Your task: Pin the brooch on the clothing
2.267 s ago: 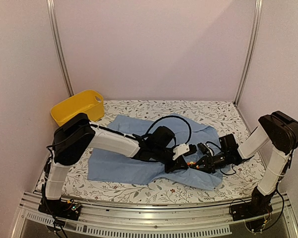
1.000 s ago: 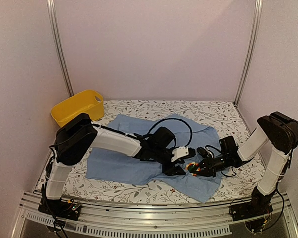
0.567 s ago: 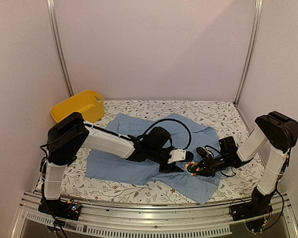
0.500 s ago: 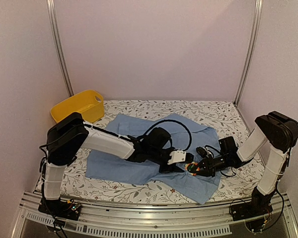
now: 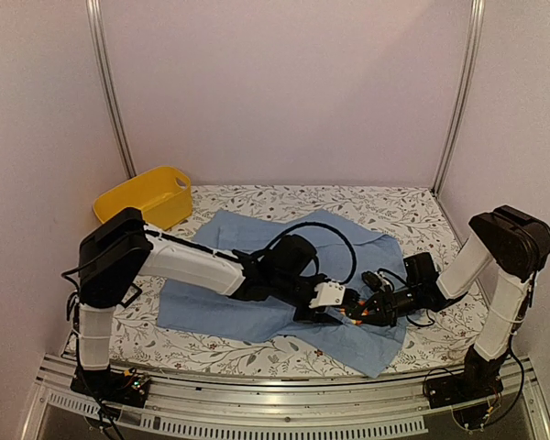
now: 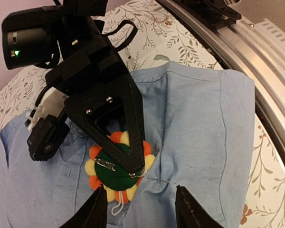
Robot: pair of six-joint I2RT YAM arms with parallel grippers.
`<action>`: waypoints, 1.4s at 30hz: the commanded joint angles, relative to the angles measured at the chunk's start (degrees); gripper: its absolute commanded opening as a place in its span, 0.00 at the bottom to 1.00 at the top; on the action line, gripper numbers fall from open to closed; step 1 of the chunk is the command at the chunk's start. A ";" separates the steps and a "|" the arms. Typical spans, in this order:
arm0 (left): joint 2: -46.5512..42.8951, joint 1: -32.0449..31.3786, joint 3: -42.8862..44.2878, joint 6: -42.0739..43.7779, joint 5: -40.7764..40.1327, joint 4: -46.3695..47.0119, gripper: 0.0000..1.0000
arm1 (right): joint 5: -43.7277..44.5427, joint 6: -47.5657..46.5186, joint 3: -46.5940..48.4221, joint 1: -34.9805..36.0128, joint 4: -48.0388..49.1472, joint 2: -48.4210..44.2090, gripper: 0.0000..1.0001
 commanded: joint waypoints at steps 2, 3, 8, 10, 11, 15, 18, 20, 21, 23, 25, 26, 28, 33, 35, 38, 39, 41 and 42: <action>0.59 -1.69 -1.81 3.09 0.52 1.18 0.53 | 5.81 -0.94 -1.50 1.53 -2.44 3.75 0.00; 0.90 -1.78 -1.73 3.25 0.52 1.18 0.54 | 5.85 -0.91 -1.44 1.81 -2.18 3.93 0.00; 2.31 -1.88 -1.92 2.61 0.19 2.94 0.55 | 5.95 0.01 -1.40 2.46 -1.29 4.50 0.00; 3.01 -1.96 -1.74 2.35 -0.01 3.11 0.55 | 5.95 0.16 -1.43 2.64 -1.30 4.59 0.00; 3.23 -1.92 -1.84 2.29 -0.31 3.12 0.55 | 5.95 0.22 -1.48 2.60 -1.21 4.60 0.00; 3.22 -1.75 -2.58 3.64 -0.43 2.04 0.57 | 5.86 0.40 -1.51 2.62 -0.96 4.68 0.00; 3.23 -1.80 -3.16 3.97 -0.08 2.58 0.60 | 5.77 0.55 -1.42 2.72 -0.84 4.69 0.00; 3.56 -1.79 -4.12 3.08 -2.10 5.49 0.60 | 5.92 0.75 -1.32 2.80 -0.77 4.69 0.00; 3.67 -1.74 -4.55 3.00 -2.96 6.69 0.59 | 6.07 0.86 -1.39 3.00 -0.77 4.69 0.00; 4.04 -1.70 -5.12 2.65 -4.98 9.40 0.59 | 6.29 1.08 -1.38 3.64 -0.69 4.75 0.00; 4.12 -1.70 -5.57 2.47 -6.53 11.51 0.59 | 6.22 1.48 -1.36 4.52 -0.49 4.94 0.00; 3.97 -1.70 -6.05 2.43 -7.32 12.73 0.59 | 6.15 1.62 -1.46 4.83 -0.44 5.09 0.00; 3.69 -1.78 -7.11 2.85 -8.31 14.77 0.60 | 5.95 1.87 -1.73 5.18 -0.29 5.17 0.00; 3.51 -1.80 -7.84 3.49 -8.23 15.34 0.60 | 5.37 2.24 -2.28 5.21 -0.23 4.65 0.00; 3.67 -1.95 -8.14 3.90 -7.94 15.44 0.61 | 4.96 2.44 -2.23 5.20 -0.31 4.48 0.00; 4.43 -2.05 -8.17 4.39 -9.05 16.30 0.62 | 4.57 2.61 -2.02 5.19 -0.29 4.34 0.00; 4.62 -2.05 -8.30 4.55 -9.49 17.06 0.62 | 4.54 2.68 -2.05 5.24 -0.31 4.26 0.00; 4.77 -1.99 -8.91 4.93 -10.40 18.76 0.62 | 4.46 2.66 -2.17 5.28 -0.39 4.33 0.00; 4.71 -2.01 -9.23 5.20 -10.74 19.63 0.63 | 4.39 2.59 -2.26 5.28 -0.43 4.53 0.00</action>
